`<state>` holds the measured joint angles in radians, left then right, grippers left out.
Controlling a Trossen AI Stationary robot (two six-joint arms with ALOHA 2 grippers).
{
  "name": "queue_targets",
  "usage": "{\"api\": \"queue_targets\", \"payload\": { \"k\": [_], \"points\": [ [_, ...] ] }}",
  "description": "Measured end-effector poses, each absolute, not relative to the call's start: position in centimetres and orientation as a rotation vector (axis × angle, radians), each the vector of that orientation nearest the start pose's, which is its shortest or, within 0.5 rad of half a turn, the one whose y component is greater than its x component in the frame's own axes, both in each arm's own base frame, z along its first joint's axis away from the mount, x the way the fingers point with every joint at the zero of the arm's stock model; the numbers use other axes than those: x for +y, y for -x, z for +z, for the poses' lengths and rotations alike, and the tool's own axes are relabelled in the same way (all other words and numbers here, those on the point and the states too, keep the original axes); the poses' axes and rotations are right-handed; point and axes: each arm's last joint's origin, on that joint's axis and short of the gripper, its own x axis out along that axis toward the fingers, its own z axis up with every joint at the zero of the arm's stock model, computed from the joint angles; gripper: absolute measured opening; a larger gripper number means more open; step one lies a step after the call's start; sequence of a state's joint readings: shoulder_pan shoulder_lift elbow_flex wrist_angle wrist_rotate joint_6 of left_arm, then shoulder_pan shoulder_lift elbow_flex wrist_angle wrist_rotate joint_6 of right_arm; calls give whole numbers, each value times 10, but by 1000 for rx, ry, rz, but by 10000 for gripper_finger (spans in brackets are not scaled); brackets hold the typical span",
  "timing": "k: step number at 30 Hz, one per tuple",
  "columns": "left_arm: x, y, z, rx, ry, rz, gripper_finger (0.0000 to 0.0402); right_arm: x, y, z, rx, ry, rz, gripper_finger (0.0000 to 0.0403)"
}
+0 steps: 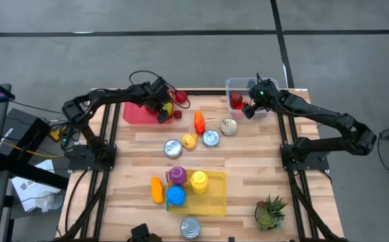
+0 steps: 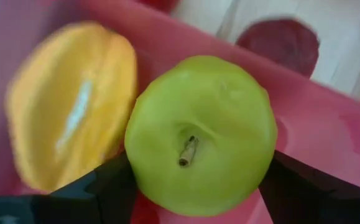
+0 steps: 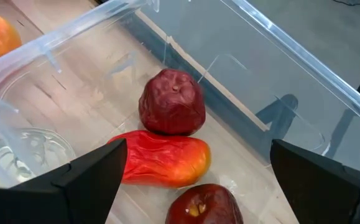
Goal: Pick & Place Food Item
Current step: Put the green apple from the red bin into the transparent bin
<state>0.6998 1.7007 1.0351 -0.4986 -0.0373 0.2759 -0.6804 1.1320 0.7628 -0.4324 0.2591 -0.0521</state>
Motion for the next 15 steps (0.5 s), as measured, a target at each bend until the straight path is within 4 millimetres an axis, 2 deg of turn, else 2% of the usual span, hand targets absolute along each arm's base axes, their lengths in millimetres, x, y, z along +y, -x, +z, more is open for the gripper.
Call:
{"api": "queue_targets", "payload": {
  "k": [4,9,15],
  "points": [
    [203,-244,187,1151,143,510,271,-147,-170,241,835,-127,-865,381],
    [190,-238,218,1045,90,527,271,-147,-173,243,797,-142,-809,381],
    [169,-226,254,770,22,487,271,-145,-193,261,524,-109,-539,381]
  ]
}}
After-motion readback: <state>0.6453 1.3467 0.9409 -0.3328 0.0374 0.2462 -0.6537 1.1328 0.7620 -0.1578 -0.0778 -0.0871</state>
